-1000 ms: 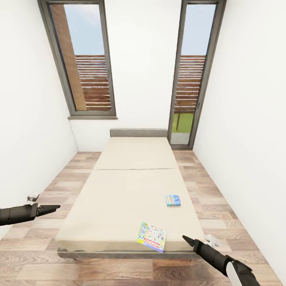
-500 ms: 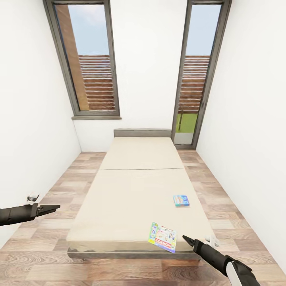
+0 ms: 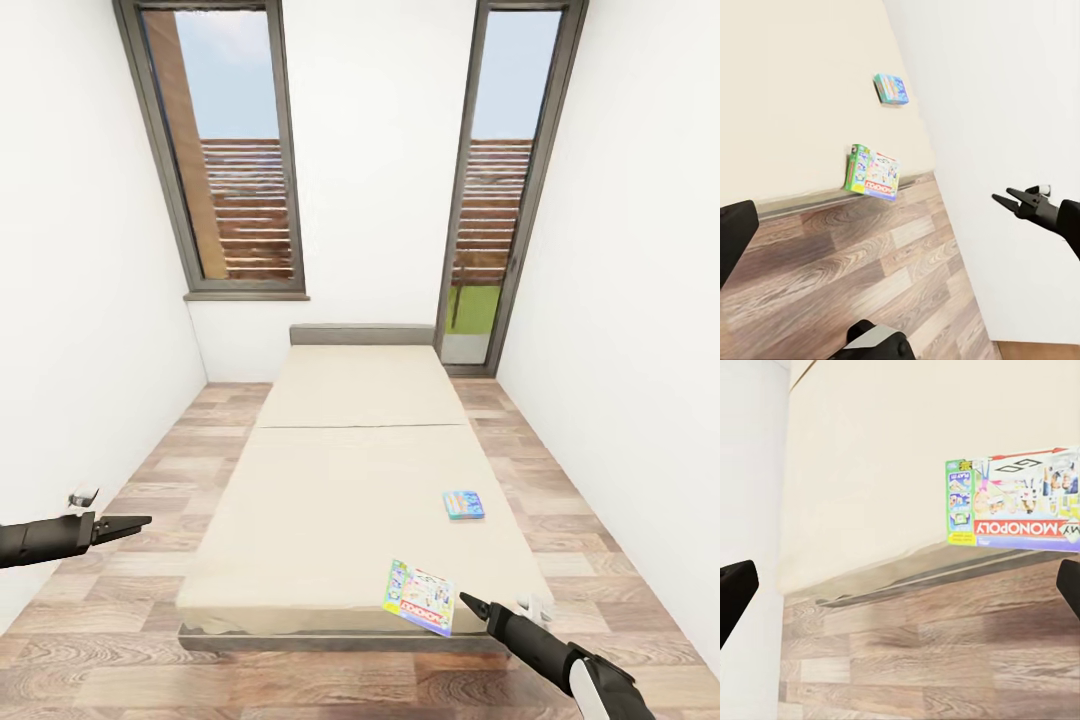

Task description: Put all the toys in the child's room - the three board games (two on the bed and one on the table), the two jigsaw puzzles on the table, and the tennis ball on the table - inside the toy box on the table in the child's room.

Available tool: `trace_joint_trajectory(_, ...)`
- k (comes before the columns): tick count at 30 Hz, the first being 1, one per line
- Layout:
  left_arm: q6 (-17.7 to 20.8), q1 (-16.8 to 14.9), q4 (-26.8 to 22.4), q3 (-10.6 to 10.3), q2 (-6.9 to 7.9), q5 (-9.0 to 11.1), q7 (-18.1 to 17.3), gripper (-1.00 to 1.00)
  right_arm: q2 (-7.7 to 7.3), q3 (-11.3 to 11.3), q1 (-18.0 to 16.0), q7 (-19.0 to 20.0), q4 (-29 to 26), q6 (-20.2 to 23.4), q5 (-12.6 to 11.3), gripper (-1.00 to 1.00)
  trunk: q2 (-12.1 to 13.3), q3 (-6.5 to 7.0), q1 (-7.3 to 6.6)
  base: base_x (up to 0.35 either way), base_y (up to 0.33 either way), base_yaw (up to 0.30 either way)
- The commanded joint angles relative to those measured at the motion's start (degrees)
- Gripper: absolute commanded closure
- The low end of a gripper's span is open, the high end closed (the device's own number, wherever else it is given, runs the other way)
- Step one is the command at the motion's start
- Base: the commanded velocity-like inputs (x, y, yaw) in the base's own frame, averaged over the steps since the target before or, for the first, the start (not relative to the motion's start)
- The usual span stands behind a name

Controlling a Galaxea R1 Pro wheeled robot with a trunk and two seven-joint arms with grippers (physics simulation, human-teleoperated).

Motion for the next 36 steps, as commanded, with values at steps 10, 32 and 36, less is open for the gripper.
trace_joint_trajectory(10,0.6,-0.1,0.0,0.2,-0.04,-0.5,-0.5,-1.00,-0.78,-1.5,-0.6,0.0,7.0,0.6,-0.9,-1.00,-0.1,-0.13,0.04,0.000,0.007,0.000)
trace_joint_trajectory(32,2.3,-0.1,0.0,0.7,0.19,0.2,-0.5,-1.00,-0.52,-18.8,-0.6,0.1,12.1,1.2,-5.0,-1.00,-7.3,-3.36,3.99,0.000,0.000,0.000)
trace_joint_trajectory(36,8.4,-0.5,-0.7,0.8,0.19,0.5,-0.5,-1.00,-0.14,-19.2,-0.6,0.0,12.1,1.2,-5.0,-1.00,-9.0,-4.08,4.87,0.000,0.000,0.000)
